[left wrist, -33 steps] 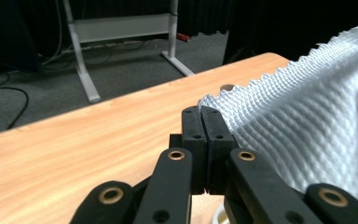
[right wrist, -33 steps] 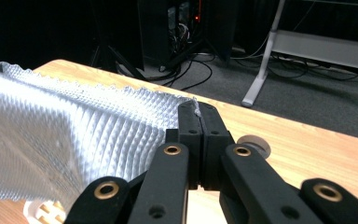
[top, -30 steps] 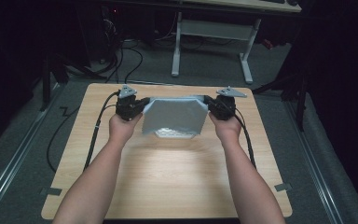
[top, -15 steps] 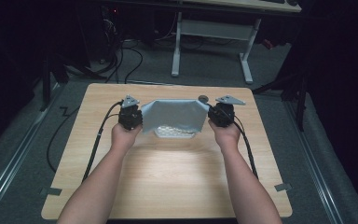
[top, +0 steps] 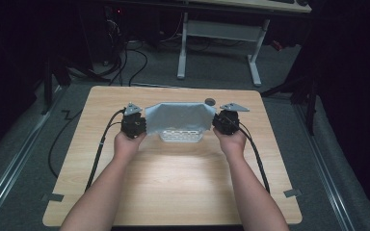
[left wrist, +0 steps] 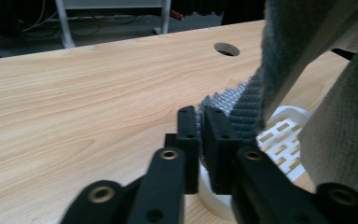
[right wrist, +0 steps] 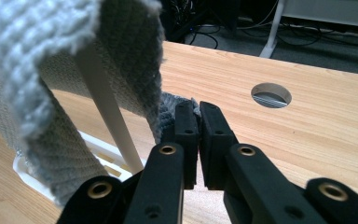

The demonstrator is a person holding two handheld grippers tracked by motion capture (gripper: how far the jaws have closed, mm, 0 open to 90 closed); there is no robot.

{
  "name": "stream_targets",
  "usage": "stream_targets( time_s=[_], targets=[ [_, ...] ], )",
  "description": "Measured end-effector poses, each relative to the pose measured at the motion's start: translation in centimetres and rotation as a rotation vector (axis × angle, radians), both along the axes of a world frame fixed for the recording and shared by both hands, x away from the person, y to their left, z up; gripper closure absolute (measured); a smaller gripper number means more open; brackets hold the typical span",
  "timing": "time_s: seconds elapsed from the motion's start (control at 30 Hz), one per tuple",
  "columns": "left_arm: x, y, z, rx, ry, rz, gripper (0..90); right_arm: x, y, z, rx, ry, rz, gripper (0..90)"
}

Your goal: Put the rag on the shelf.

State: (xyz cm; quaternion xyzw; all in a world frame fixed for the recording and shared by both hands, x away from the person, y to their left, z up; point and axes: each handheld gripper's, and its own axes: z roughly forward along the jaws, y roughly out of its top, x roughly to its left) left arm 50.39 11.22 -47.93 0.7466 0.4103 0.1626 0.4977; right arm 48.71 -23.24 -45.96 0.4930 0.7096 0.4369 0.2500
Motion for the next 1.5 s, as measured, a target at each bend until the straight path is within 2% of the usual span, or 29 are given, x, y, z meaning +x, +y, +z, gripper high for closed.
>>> stream_targets(
  time_s=[0.03,0.2,0.33,0.5,0.57,0.77,0.83,0.9,0.97,1.03,1.1,1.17,1.23,1.3,1.33,1.4,1.47,1.5],
  targets=[
    [0.0,0.1,0.1,0.000,0.000,0.005,76.6,0.0,0.0,0.0,0.002,0.002,-0.001,83.6],
    [-0.2,1.2,0.3,-0.004,-0.012,0.049,61.9,-0.2,-0.1,0.1,-0.001,0.004,-0.011,68.7],
    [-0.6,2.3,0.6,-0.007,-0.023,0.076,55.8,-0.7,-0.8,0.1,0.003,-0.013,-0.029,61.6],
    [-1.2,3.6,0.8,-0.027,-0.031,0.089,53.6,-1.2,-1.9,0.1,-0.011,0.001,-0.045,56.6],
    [-1.6,4.1,0.7,-0.019,-0.034,0.093,52.8,-1.6,-2.4,0.1,-0.004,-0.027,-0.051,56.5],
    [-2.8,5.2,-0.1,-0.008,-0.028,0.106,52.0,-2.7,-3.5,0.1,-0.031,-0.009,-0.061,53.6],
    [-3.3,5.6,-0.3,-0.005,-0.024,0.105,51.2,-3.4,-3.7,0.1,-0.035,-0.041,-0.060,53.5],
    [-3.9,5.9,-0.5,-0.003,-0.026,0.106,50.1,-3.9,-3.9,0.3,-0.044,-0.031,-0.057,51.8],
    [-4.9,6.2,-0.8,0.002,-0.023,0.101,49.3,-4.7,-3.9,0.4,-0.058,-0.036,-0.047,50.6],
    [-5.6,6.5,-0.9,0.013,-0.016,0.093,48.0,-5.8,-4.1,0.4,-0.047,-0.070,-0.032,50.4],
    [-6.8,6.8,-1.2,0.022,-0.015,0.090,46.4,-6.8,-4.2,0.3,-0.044,-0.081,-0.027,48.4],
    [-8.2,7.2,-1.5,0.034,-0.003,0.084,45.4,-7.7,-4.3,0.2,-0.068,-0.057,-0.018,42.9],
    [-9.7,7.6,-1.7,0.052,0.004,0.077,44.1,-9.4,-4.5,-0.3,-0.057,-0.072,-0.001,40.8],
    [-11.7,8.2,-2.0,0.057,0.014,0.072,43.7,-10.8,-4.6,-0.8,-0.067,-0.057,0.004,38.3],
    [-12.6,8.3,-2.1,0.067,0.035,0.061,43.6,-11.8,-4.7,-1.2,-0.082,-0.059,0.012,38.1],
    [-14.6,8.6,-2.5,0.106,0.063,0.034,42.1,-13.8,-5.0,-2.0,-0.072,-0.046,0.019,36.6],
    [-16.8,8.8,-3.1,0.142,0.050,0.017,41.1,-15.8,-5.3,-2.8,-0.059,-0.029,0.026,35.5],
    [-18.2,9.1,-3.8,0.158,0.014,0.024,41.0,-16.9,-5.5,-3.2,-0.058,-0.034,0.027,35.5]
  ],
)
